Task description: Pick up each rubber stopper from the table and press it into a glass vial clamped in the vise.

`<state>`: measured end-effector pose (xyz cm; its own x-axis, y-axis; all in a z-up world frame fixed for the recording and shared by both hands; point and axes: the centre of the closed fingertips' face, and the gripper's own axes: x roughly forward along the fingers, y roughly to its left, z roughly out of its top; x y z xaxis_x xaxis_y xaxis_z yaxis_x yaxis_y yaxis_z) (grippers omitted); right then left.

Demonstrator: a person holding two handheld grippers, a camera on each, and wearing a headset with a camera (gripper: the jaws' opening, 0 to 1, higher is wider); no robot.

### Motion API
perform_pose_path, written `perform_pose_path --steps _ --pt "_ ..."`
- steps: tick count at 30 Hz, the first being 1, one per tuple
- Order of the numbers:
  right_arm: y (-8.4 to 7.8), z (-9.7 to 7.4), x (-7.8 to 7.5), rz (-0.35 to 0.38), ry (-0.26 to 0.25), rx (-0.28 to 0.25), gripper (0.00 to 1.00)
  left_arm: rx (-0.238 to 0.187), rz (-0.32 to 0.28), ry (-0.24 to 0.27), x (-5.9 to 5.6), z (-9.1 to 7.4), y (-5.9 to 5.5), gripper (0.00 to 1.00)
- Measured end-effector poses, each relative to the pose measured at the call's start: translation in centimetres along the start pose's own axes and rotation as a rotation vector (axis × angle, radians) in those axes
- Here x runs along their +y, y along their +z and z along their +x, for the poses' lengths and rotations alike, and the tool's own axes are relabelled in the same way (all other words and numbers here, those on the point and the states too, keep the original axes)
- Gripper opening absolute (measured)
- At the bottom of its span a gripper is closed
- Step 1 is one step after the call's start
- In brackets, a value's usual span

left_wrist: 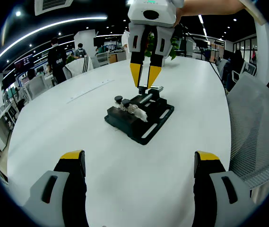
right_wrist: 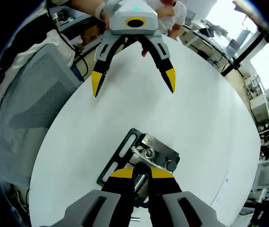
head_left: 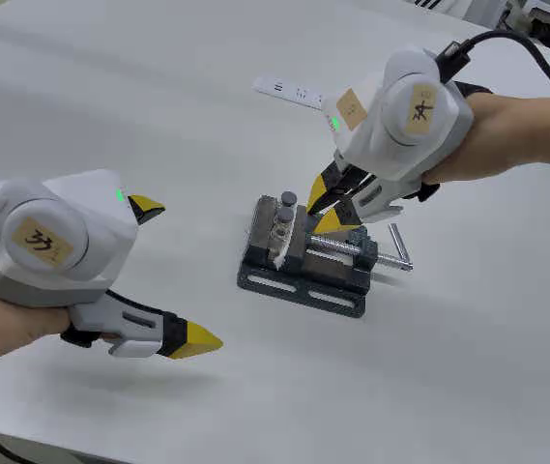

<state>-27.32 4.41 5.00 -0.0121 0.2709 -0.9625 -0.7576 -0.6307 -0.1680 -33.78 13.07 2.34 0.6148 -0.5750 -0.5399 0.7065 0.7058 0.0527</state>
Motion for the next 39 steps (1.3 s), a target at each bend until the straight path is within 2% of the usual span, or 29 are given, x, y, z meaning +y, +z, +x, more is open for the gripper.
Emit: perform_pose_path --steps 1,2,5,7,11,21,26,29,39 --pt "0.1 0.2 0.0 -0.017 0.005 0.005 0.04 -0.001 -0.004 0.002 0.1 0.0 0.0 0.94" --pt "0.3 0.4 0.0 0.006 0.011 0.0 0.04 -0.003 -0.008 0.005 0.1 0.1 0.1 0.95" --pt "0.8 0.6 -0.6 -0.045 0.009 0.004 0.04 -0.01 -0.011 0.008 0.1 0.2 0.2 0.95" --pt "1.0 0.8 -0.8 -0.045 0.018 0.004 0.04 -0.012 -0.015 0.007 0.0 0.3 0.2 0.95" --pt "1.0 1.4 -1.0 -0.127 0.05 0.033 0.04 -0.016 -0.022 0.011 0.1 0.4 0.2 0.95" --pt "0.9 1.7 -1.2 -0.151 0.088 0.047 0.04 -0.04 -0.047 0.022 0.2 0.4 0.5 0.94" --pt "1.1 1.9 -1.4 -0.176 0.101 0.036 0.04 -0.043 -0.058 0.025 0.3 0.2 0.3 0.93" --pt "1.1 2.1 -1.3 -0.209 0.106 0.053 0.04 -0.041 -0.057 0.026 0.3 0.2 0.2 0.93" --pt "0.8 2.5 -1.2 -0.205 0.124 0.063 0.04 -0.039 -0.075 0.026 0.2 0.2 -0.4 0.92"
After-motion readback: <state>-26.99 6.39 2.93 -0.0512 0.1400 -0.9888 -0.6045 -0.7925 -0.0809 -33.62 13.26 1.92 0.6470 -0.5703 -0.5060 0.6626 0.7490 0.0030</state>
